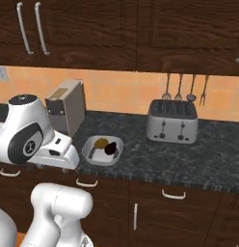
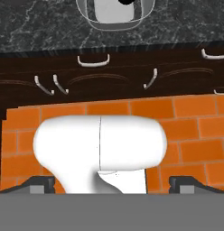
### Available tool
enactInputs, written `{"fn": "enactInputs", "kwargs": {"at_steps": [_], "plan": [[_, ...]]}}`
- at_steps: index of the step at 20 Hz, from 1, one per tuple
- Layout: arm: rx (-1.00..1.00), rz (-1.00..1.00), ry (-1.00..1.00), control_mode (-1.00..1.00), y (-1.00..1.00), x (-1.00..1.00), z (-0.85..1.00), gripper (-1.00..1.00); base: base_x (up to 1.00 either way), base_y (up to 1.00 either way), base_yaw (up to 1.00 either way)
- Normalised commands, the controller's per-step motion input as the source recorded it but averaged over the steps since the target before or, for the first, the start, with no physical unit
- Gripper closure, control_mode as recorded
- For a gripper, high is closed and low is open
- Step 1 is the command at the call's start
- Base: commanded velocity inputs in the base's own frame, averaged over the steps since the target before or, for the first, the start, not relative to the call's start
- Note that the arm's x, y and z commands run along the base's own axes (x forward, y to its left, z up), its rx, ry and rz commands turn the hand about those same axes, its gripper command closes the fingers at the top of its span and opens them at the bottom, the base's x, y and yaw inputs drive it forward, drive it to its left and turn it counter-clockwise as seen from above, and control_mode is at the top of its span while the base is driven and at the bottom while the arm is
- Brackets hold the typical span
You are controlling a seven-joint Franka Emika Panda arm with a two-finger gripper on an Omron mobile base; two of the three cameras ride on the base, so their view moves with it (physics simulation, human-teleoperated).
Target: Take the meat container that has the chicken drumstick and place it on the second highest rack of the freezer. Then take the vegetable container that has the avocados and place it on the highest rack of the freezer.
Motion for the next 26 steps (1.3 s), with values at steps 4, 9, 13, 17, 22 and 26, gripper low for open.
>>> {"fn": "enactInputs", "kwargs": {"at_steps": [4, 9, 13, 17, 22, 26], "plan": [[0.0, 0.0, 0.0, 1.0, 0.0, 0.0, 0.0, -1.0, 0.55, 0.14, -0.11], [0.0, 0.0, 0.0, -1.0, -0.13, 0.1, -0.16, -1.0, 0.23, -0.01, 0.0], [0.01, -0.03, 0.0, -1.0, -0.67, 0.54, -0.6, -1.0, 0.0, 0.0, 0.0], [0.01, -0.15, 0.0, -1.0, -0.53, 0.96, -0.62, -1.0, 0.0, 0.0, 0.0], [0.0, -0.17, -0.15, -1.0, -0.11, 0.79, -0.57, -1.0, 0.0, 0.0, 0.0], [0.0, -0.19, -0.27, -1.0, 0.0, 0.71, -0.64, -1.0, 0.0, 0.0, 0.0]]}}
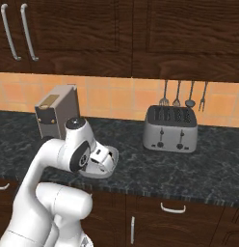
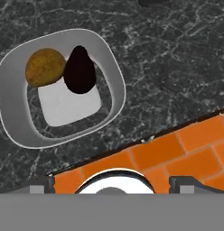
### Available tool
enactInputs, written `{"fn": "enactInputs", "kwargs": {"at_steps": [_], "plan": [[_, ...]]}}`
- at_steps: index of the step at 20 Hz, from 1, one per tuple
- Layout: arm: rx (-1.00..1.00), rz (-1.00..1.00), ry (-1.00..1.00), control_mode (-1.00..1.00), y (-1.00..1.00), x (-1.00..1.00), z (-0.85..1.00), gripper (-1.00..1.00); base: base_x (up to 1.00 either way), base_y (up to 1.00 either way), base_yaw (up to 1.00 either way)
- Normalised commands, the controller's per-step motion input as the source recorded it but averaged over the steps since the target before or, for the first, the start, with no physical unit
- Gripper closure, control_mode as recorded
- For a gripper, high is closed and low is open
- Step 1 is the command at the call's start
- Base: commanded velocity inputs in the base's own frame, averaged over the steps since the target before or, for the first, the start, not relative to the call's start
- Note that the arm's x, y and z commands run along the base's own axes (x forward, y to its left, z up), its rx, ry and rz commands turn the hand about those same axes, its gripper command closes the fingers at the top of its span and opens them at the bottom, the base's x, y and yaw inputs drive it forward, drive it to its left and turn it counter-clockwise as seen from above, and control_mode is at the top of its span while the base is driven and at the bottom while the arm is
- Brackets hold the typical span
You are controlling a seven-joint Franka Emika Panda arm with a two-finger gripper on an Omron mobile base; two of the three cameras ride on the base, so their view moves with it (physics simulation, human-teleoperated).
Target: Take the meat container that has the chicken drumstick and place it on the second highest rack of the freezer. Then take the vegetable container that has the avocados and place it on the highest rack of the freezer.
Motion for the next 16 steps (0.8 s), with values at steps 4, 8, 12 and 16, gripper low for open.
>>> {"fn": "enactInputs", "kwargs": {"at_steps": [4, 8, 12, 16], "plan": [[0.0, -0.18, -0.22, -1.0, -0.05, 0.57, -0.67, -1.0, 0.0, 0.0, 0.0], [0.05, -0.02, -0.01, -1.0, -0.34, 0.03, -0.3, -1.0, 0.0, 0.0, 0.0], [0.12, 0.0, 0.03, -1.0, -0.19, 0.04, -0.14, -1.0, 0.0, 0.0, 0.0], [0.06, -0.03, 0.02, -1.0, 0.0, 0.21, -0.09, -1.0, 0.0, 0.0, 0.0]]}}
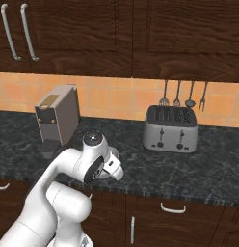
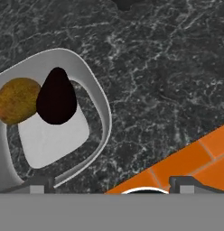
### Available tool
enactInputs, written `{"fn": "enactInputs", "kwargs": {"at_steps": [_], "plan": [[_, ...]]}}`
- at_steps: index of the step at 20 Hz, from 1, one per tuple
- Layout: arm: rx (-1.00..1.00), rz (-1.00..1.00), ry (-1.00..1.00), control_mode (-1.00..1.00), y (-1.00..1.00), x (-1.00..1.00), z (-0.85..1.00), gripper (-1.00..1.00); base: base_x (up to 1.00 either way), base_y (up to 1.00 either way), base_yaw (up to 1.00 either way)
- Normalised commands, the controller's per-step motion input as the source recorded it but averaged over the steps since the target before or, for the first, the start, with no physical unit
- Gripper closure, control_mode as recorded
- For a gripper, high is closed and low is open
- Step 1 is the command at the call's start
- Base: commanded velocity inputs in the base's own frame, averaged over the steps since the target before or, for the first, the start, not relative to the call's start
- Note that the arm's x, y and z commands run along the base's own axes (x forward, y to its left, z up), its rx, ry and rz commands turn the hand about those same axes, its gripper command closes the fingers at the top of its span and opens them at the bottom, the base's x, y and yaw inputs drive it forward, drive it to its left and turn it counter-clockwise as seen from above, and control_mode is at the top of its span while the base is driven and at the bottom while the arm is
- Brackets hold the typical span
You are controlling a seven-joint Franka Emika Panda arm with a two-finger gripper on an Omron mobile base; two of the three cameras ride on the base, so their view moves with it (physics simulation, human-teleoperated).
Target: Take the meat container that has the chicken drumstick and place it on the second highest rack of the freezer. Then take the vegetable container that has the avocados and place it on the highest rack of the freezer.
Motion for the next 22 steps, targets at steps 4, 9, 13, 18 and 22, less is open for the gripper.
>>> {"fn": "enactInputs", "kwargs": {"at_steps": [4, 9, 13, 18, 22], "plan": [[0.01, -0.01, 0.17, -1.0, 0.0, 0.44, 0.0, -1.0, 0.0, 0.0, 0.0], [0.0, 0.0, 0.18, -1.0, 0.04, 0.33, -0.03, -1.0, 0.0, 0.0, 0.0], [0.0, 0.0, 0.05, -1.0, 0.0, 0.06, -0.27, -1.0, 0.0, 0.0, 0.0], [0.0, 0.0, 0.0, -1.0, 0.0, 0.0, -0.4, -1.0, 0.0, 0.0, 0.0], [0.0, 0.0, 0.0, -1.0, 0.0, 0.0, -0.41, -1.0, 0.0, 0.0, 0.0]]}}
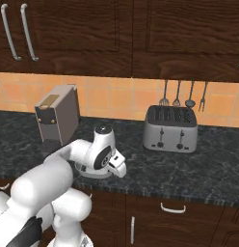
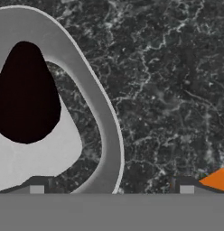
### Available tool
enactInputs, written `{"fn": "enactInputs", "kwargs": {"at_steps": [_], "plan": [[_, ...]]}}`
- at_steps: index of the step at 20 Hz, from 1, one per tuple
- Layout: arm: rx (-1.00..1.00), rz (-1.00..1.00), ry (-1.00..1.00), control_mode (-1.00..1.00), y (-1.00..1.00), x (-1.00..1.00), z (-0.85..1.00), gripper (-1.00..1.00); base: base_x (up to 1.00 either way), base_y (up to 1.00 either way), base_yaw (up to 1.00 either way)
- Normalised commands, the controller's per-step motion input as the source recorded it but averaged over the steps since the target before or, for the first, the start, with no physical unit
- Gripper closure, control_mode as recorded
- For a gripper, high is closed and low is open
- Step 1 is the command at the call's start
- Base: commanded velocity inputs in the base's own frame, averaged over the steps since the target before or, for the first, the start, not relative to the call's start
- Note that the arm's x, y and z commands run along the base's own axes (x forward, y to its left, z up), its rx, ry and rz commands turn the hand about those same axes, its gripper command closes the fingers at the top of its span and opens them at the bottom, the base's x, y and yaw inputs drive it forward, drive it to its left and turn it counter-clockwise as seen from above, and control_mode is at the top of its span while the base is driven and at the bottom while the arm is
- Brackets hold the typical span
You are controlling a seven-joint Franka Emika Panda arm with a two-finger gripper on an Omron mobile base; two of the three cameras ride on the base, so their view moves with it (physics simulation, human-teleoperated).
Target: Take the meat container that has the chicken drumstick and place it on the second highest rack of the freezer. Then take the vegetable container that has the avocados and place it on the highest rack of the freezer.
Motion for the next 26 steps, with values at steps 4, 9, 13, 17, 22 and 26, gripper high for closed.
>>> {"fn": "enactInputs", "kwargs": {"at_steps": [4, 9, 13, 17, 22, 26], "plan": [[0.0, 0.0, 0.0, -1.0, 0.0, 0.0, -0.3, -1.0, 0.0, 0.0, 0.0], [0.0, 0.0, 0.0, -1.0, 0.01, 0.06, -0.2, -1.0, 0.0, 0.0, 0.0], [0.0, 0.0, 0.0, -1.0, 0.0, 0.16, -0.08, -1.0, 0.0, 0.0, 0.0], [0.0, 0.0, 0.0, -1.0, 0.01, 0.08, -0.01, -1.0, 0.0, 0.0, 0.0], [0.0, 0.0, 0.0, -1.0, 0.0, 0.0, 0.0, -1.0, 0.0, 0.0, 0.0], [0.0, 0.0, 0.0, -1.0, 0.0, 0.0, -0.32, -1.0, 0.0, 0.0, 0.0]]}}
